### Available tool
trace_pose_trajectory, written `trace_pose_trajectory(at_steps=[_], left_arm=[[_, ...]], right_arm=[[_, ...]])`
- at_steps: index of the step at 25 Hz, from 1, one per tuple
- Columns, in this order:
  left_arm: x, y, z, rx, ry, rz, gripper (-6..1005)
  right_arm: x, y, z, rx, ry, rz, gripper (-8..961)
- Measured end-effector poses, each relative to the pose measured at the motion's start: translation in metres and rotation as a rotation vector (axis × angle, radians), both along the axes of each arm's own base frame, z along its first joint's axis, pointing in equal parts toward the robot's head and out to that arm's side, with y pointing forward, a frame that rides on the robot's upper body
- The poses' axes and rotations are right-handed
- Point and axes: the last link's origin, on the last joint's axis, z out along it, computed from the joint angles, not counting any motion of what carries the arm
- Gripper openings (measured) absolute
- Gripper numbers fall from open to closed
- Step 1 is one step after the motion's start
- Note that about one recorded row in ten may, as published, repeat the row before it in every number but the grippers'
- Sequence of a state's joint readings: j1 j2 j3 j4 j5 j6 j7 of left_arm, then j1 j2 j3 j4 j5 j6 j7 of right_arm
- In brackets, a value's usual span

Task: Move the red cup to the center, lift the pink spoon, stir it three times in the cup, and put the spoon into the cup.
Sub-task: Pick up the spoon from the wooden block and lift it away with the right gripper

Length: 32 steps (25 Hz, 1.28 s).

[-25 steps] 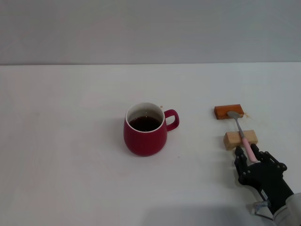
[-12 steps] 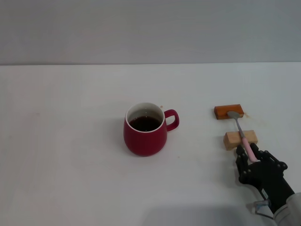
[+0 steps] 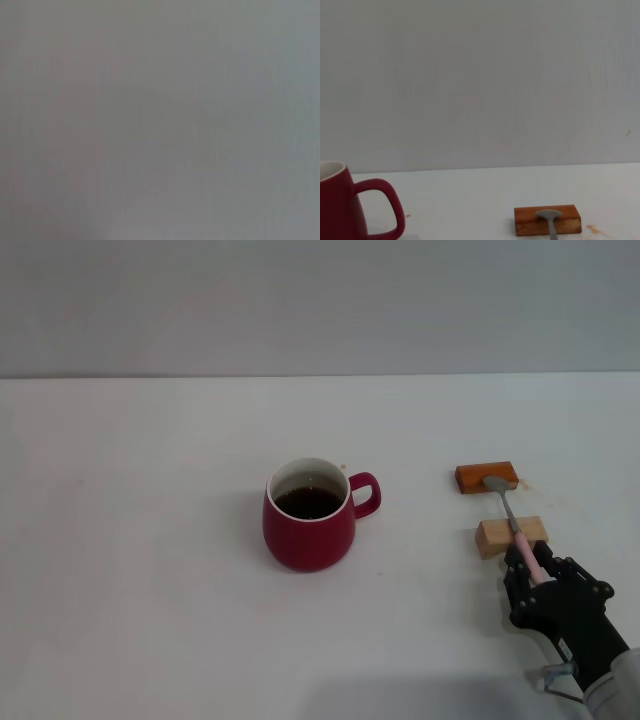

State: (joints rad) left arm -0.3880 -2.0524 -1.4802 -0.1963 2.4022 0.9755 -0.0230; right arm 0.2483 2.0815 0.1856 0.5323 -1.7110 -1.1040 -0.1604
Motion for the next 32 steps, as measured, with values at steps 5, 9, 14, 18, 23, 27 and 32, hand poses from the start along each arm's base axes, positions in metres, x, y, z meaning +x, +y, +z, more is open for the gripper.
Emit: trace_pose_trajectory(at_steps=[5, 9, 14, 18, 23, 27, 32], left_arm=[[-0.0007, -0.0006, 0.0004, 0.003, -0.001, 0.003, 845], [-0.0011, -0.0012, 0.0004, 0.003, -0.001, 0.004, 845], [-0.0012, -0.0013, 0.0004, 0.003, -0.001, 0.004, 844], [-0.0013, -0.0014, 0.0004, 0.002, -0.001, 0.005, 845], [-0.0011, -0.0013, 0.0001, 0.001, -0.001, 0.004, 846], [-0.0008, -0.0013, -0.0006, 0.0, -0.001, 0.003, 846], [-0.0004, -0.0018, 0.0, 0.004, 0.001, 0.0, 846]], right_arm=[[-0.0006, 0.0001, 0.0, 0.002, 0.001, 0.002, 268], [-0.0006, 0.0001, 0.0, 0.002, 0.001, 0.002, 258], [-0.0006, 0.0001, 0.0001, 0.002, 0.0, 0.002, 253], [-0.0003, -0.0004, -0.0001, 0.001, 0.0, 0.001, 251], [-0.0001, -0.0008, -0.0004, -0.002, -0.001, 0.0, 247], [-0.0001, -0.0008, -0.0004, -0.001, -0.001, 0.001, 245], [0.0001, -0.0007, -0.0005, -0.002, -0.001, -0.001, 238]])
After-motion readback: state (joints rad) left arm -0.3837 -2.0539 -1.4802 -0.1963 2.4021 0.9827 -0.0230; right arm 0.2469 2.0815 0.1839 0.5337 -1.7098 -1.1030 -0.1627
